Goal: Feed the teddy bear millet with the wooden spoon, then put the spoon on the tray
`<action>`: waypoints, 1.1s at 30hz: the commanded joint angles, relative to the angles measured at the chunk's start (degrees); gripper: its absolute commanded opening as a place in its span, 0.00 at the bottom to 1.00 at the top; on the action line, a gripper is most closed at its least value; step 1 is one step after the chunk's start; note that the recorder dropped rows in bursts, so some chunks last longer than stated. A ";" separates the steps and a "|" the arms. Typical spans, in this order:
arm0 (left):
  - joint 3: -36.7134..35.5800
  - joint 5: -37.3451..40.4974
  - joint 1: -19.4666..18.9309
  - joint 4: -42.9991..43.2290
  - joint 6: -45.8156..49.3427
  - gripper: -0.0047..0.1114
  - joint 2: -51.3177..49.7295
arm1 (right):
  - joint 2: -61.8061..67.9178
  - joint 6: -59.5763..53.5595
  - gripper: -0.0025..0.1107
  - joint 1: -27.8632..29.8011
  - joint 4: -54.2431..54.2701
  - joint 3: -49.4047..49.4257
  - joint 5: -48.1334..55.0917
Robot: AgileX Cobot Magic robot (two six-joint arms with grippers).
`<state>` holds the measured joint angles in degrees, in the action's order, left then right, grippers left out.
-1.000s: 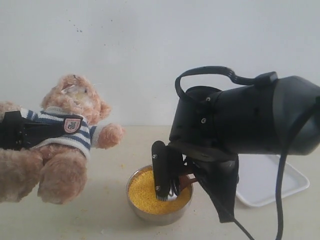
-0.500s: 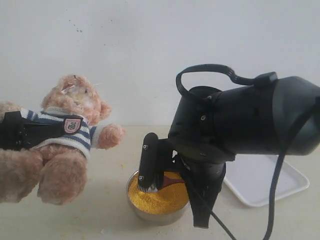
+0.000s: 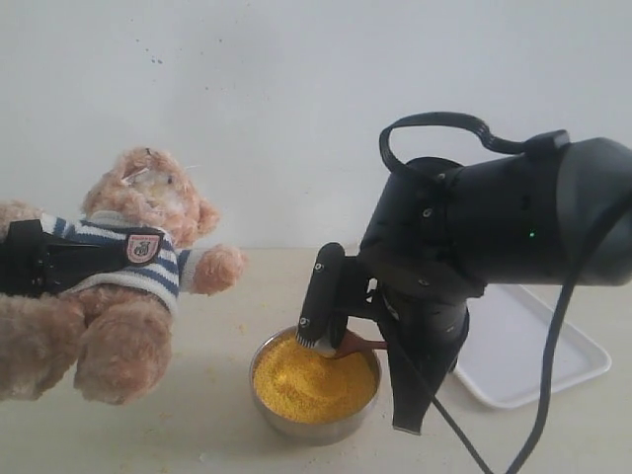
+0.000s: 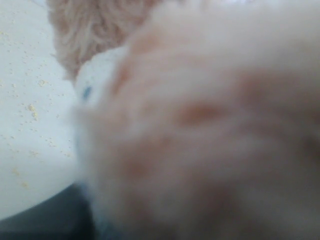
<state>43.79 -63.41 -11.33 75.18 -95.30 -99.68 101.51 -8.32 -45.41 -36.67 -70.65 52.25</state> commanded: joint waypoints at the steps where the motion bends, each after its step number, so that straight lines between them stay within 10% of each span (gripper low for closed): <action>1: -0.13 -1.00 -0.10 -1.29 0.33 0.07 0.33 | -2.01 0.31 0.02 0.30 0.71 -0.31 -1.90; 33: -11.30 -6.56 -0.10 8.53 -2.84 0.07 0.33 | -2.72 8.32 0.02 0.30 4.34 -0.31 1.55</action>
<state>33.85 -68.10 -11.33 83.76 -100.08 -99.68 99.64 -0.76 -45.27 -32.66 -70.65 53.14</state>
